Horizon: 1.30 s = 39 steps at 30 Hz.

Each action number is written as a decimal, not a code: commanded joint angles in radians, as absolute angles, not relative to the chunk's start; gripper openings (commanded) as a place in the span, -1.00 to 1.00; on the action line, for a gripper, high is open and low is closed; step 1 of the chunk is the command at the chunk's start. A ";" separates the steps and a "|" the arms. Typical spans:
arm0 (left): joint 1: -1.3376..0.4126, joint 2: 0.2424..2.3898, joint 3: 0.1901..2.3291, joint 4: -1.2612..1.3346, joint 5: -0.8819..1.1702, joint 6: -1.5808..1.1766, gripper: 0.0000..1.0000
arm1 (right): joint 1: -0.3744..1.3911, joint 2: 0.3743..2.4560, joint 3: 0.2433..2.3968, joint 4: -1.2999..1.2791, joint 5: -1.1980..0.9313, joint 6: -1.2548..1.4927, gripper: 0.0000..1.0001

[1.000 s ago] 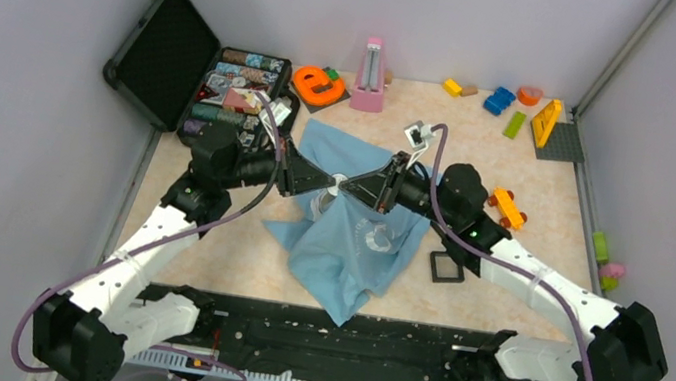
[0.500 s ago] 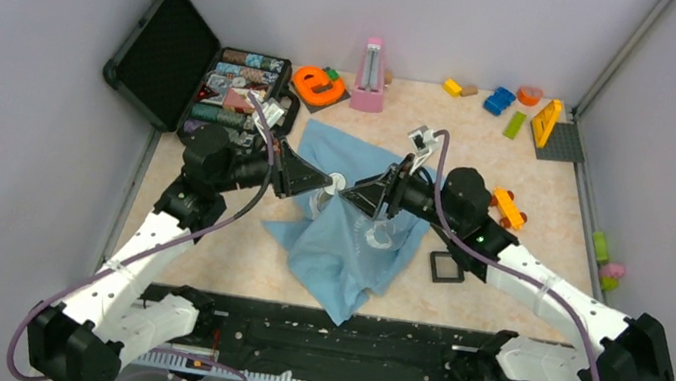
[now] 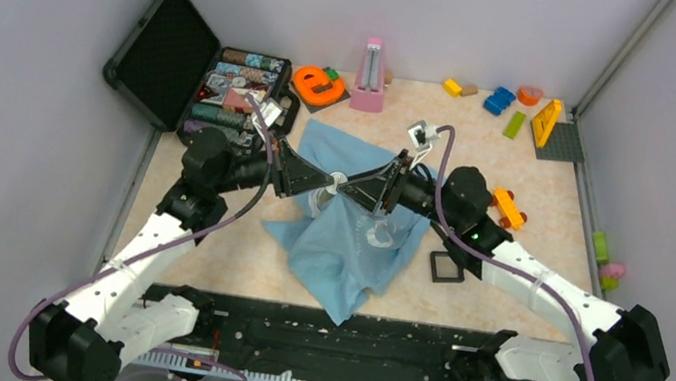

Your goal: Remove the brooch from the garment

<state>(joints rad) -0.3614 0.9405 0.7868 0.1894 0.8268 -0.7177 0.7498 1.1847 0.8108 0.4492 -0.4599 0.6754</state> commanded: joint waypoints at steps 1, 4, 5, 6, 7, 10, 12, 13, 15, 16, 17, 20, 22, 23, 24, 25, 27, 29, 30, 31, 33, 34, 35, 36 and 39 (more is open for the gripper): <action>-0.359 0.924 0.780 0.314 0.841 -0.767 -1.00 | 0.744 1.187 0.810 0.556 -0.470 0.713 -0.14; -0.359 0.914 0.770 0.335 0.834 -0.788 -1.00 | 0.744 1.187 0.803 0.569 -0.471 0.721 -0.36; -0.359 0.914 0.766 0.345 0.832 -0.794 -1.00 | 0.744 1.185 0.800 0.576 -0.471 0.724 -0.44; -0.359 0.913 0.763 0.350 0.832 -0.796 -1.00 | 0.744 1.185 0.798 0.581 -0.473 0.727 -0.50; -0.358 0.911 0.759 0.352 0.831 -0.798 -1.00 | 0.744 1.184 0.799 0.584 -0.474 0.729 -0.54; -0.359 0.907 0.754 0.359 0.827 -0.799 -1.00 | 0.744 1.186 0.801 0.576 -0.478 0.730 -0.59; -0.358 0.908 0.754 0.361 0.827 -0.798 -1.00 | 0.744 1.191 0.806 0.568 -0.484 0.729 -0.48; -0.359 0.909 0.753 0.361 0.828 -0.797 -1.00 | 0.744 1.195 0.808 0.568 -0.489 0.729 -0.45; -0.358 0.912 0.754 0.363 0.827 -0.796 -1.00 | 0.744 1.199 0.807 0.570 -0.496 0.731 -0.41; -0.359 0.913 0.753 0.362 0.829 -0.795 -1.00 | 0.744 1.201 0.807 0.573 -0.498 0.734 -0.39; -0.359 0.913 0.753 0.363 0.828 -0.794 -1.00 | 0.744 1.202 0.806 0.577 -0.500 0.735 -0.39; -0.358 0.913 0.754 0.362 0.825 -0.795 -1.00 | 0.745 1.205 0.808 0.576 -0.496 0.739 -0.39; -0.359 0.915 0.756 0.364 0.827 -0.795 -1.00 | 0.750 1.207 0.816 0.552 -0.484 0.725 -0.43; -0.359 0.915 0.757 0.364 0.828 -0.795 -1.00 | 0.751 1.207 0.819 0.543 -0.479 0.720 -0.43; -0.359 0.915 0.757 0.364 0.829 -0.795 -1.00 | 0.752 1.207 0.819 0.537 -0.473 0.718 -0.44; -0.358 0.917 0.756 0.364 0.831 -0.795 -1.00 | 0.752 1.207 0.819 0.532 -0.469 0.718 -0.44; -0.358 0.915 0.754 0.364 0.835 -0.792 -1.00 | 0.752 1.208 0.821 0.520 -0.459 0.717 -0.50; -0.359 0.910 0.751 0.360 0.832 -0.787 -1.00 | 0.752 1.205 0.821 0.496 -0.444 0.712 -0.60; -0.359 0.907 0.750 0.358 0.829 -0.784 -1.00 | 0.752 1.204 0.820 0.490 -0.438 0.710 -0.68; -0.358 0.905 0.749 0.358 0.829 -0.781 -1.00 | 0.752 1.202 0.819 0.481 -0.433 0.709 -0.70; -0.359 0.906 0.746 0.355 0.831 -0.779 -1.00 | 0.752 1.200 0.819 0.465 -0.418 0.708 -0.72; -0.359 0.902 0.746 0.354 0.831 -0.779 -1.00 | 0.752 1.201 0.820 0.453 -0.409 0.711 -0.74; -0.359 0.901 0.743 0.353 0.831 -0.778 -1.00 | 0.752 1.203 0.823 0.441 -0.401 0.712 -0.75; -0.359 0.899 0.743 0.354 0.831 -0.778 -1.00 | 0.751 1.204 0.824 0.433 -0.397 0.713 -0.76; -0.359 0.894 0.739 0.352 0.832 -0.775 -1.00 | 0.752 1.207 0.821 0.436 -0.394 0.724 -0.76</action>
